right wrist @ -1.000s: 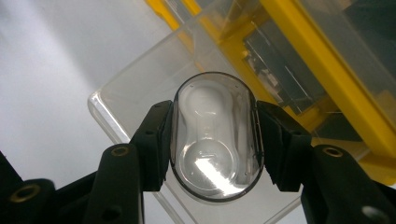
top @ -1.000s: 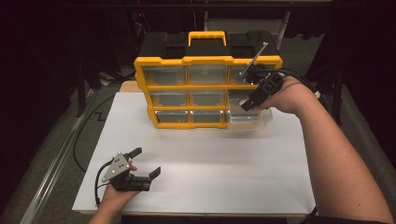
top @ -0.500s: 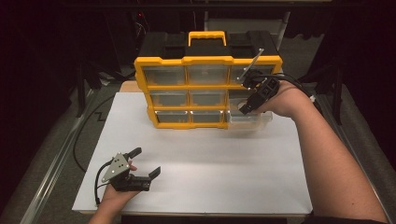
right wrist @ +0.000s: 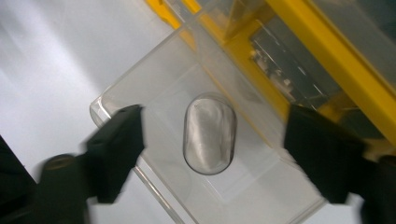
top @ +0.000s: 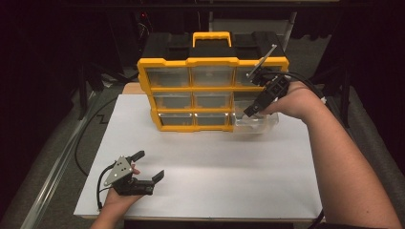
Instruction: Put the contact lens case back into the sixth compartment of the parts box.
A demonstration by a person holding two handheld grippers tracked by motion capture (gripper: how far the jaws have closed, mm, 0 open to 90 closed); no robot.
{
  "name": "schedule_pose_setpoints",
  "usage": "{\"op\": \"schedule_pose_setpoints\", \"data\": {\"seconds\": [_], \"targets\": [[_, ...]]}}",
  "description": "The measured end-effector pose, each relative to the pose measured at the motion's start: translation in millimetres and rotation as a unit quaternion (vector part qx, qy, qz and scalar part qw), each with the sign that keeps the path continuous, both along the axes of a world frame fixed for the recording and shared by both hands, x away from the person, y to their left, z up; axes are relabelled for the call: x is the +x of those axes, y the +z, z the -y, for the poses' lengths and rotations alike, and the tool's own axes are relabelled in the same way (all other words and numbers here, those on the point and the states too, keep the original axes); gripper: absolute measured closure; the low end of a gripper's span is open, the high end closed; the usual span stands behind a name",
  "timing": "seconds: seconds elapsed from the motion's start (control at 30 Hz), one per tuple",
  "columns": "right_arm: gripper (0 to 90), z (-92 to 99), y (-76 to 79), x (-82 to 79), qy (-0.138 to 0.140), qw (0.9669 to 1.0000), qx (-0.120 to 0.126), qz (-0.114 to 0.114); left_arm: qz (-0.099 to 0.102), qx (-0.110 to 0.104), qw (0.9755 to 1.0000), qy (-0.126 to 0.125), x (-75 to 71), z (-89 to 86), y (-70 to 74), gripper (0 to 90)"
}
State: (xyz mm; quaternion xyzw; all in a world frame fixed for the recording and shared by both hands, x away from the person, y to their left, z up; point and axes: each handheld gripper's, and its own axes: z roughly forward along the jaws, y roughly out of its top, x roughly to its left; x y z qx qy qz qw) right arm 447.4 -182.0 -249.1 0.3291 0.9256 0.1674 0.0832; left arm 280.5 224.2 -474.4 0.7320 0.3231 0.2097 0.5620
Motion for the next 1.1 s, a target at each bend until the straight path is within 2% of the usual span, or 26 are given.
{"op": "schedule_pose_setpoints", "data": {"seconds": [0.17,0.53,0.7,0.83,1.1], "targets": [[11.8,7.0,5.3,-8.7,0.004,1.0,-0.001,0.006,0.001,0.002,1.0,-0.001,-0.5,-0.2,0.4,0.4],[8.9,26.5,8.8,-33.8,0.001,0.9999,-0.008,0.01,-0.001,0.004,1.0,0.0,0.1,1.1,-0.4,0.4],[8.9,35.6,7.0,-46.4,-0.002,0.9999,-0.015,0.008,0.0,0.004,1.0,0.0,0.5,1.4,-0.6,0.4],[8.9,43.4,6.9,-55.7,-0.009,0.9999,-0.011,0.01,0.0,0.003,1.0,0.001,0.4,1.5,-0.6,0.4],[8.9,52.1,-1.3,-71.8,-0.009,0.9998,-0.016,0.008,0.0,0.004,1.0,0.003,0.7,1.3,-0.9,0.4]]}}
